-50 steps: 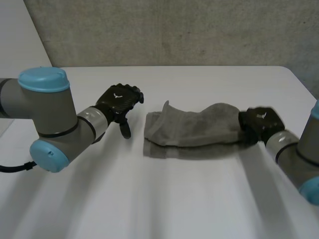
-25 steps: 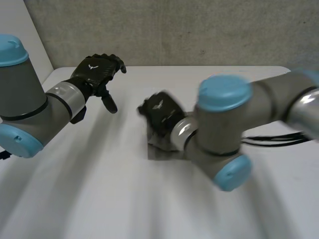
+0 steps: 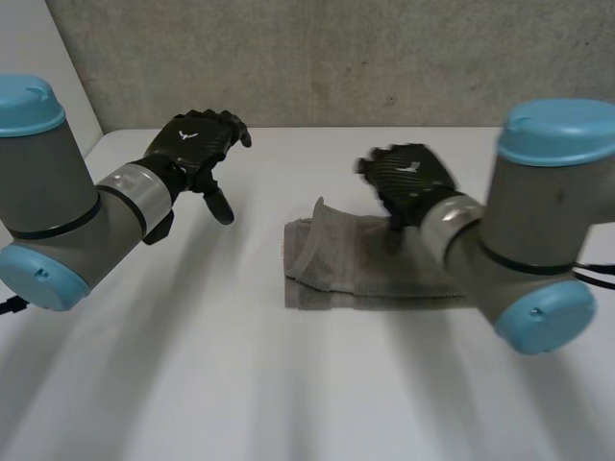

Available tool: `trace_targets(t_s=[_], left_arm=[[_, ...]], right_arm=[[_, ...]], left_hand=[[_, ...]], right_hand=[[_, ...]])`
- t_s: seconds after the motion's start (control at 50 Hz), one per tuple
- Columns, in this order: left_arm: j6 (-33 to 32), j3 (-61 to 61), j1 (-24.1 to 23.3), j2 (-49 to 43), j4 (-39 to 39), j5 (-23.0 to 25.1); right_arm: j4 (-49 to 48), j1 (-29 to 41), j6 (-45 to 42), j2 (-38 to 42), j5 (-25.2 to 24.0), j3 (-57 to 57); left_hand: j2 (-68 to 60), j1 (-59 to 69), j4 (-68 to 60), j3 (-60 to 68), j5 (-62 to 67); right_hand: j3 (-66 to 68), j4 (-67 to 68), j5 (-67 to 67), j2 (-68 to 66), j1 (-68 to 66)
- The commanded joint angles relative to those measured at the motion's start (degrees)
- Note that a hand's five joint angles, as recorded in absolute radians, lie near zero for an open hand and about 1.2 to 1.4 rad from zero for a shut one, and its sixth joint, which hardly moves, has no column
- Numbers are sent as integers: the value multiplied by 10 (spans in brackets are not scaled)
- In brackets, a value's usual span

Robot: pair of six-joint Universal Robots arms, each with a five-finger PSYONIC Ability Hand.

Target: Fold the towel.

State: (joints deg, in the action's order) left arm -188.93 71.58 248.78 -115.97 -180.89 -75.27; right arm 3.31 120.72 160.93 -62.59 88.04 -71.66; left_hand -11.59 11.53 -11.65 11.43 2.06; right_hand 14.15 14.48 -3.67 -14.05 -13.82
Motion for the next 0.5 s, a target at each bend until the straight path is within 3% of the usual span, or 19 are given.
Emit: trace_targets(t_s=[0.02,0.18,0.42,0.5], left_arm=[[0,11,-6,0,0,0],[0,20,-6,-3,-3,1],[0,40,-6,-5,-19,3],[0,44,-6,-6,-21,3]], right_arm=[[-65,-86,2,-34,32,-143],[-150,-147,-7,-43,28,-254],[-207,-171,-54,-24,25,-294],[-223,-171,-65,-5,25,-292]], left_hand=[[-1,2,-1,3,-3],[-1,2,-1,3,-3],[-1,2,-1,3,-3],[-1,2,-1,3,-3]], right_hand=[[-42,-45,37,40,38],[0,-4,-4,-1,-3],[101,97,-105,-102,-104],[198,195,-203,-199,-201]])
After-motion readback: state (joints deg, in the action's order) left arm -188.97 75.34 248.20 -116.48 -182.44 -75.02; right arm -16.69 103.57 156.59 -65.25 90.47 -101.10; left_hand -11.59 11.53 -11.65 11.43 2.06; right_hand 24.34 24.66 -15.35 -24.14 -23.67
